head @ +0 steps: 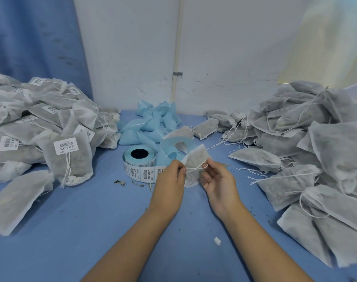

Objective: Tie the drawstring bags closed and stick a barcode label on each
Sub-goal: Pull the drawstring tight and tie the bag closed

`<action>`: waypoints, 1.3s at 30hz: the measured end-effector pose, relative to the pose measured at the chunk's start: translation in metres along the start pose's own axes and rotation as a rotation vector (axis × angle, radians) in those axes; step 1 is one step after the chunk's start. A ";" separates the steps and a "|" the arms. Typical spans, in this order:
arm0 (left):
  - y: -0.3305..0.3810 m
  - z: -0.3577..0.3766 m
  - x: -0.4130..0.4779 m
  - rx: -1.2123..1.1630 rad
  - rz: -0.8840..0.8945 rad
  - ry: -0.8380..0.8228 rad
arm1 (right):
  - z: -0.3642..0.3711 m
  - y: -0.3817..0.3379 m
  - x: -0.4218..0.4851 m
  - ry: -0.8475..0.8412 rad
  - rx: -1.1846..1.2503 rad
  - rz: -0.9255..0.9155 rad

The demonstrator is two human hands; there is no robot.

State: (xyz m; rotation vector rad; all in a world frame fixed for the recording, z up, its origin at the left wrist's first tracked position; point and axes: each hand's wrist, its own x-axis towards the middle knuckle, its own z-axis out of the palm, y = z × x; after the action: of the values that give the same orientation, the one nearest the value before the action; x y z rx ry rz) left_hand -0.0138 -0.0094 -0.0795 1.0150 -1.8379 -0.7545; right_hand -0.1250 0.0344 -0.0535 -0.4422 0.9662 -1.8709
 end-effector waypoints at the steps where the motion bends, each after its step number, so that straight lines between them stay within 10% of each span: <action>1: 0.000 0.000 0.000 0.008 0.000 0.002 | 0.000 0.000 0.001 0.008 0.025 0.006; 12: 0.011 -0.004 -0.002 0.209 0.037 0.047 | -0.003 -0.001 0.005 0.005 0.110 0.049; 21: 0.014 -0.012 -0.002 0.060 0.266 0.203 | 0.001 0.000 -0.004 -0.377 0.274 0.259; 39: 0.028 -0.029 0.023 -0.627 -0.187 0.498 | 0.008 0.017 -0.004 -0.151 -0.236 -0.006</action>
State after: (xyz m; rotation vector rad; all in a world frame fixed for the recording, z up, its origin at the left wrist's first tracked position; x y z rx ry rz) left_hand -0.0041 -0.0185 -0.0350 0.8566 -0.9929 -0.9994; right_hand -0.1083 0.0308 -0.0612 -0.7180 1.0875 -1.7076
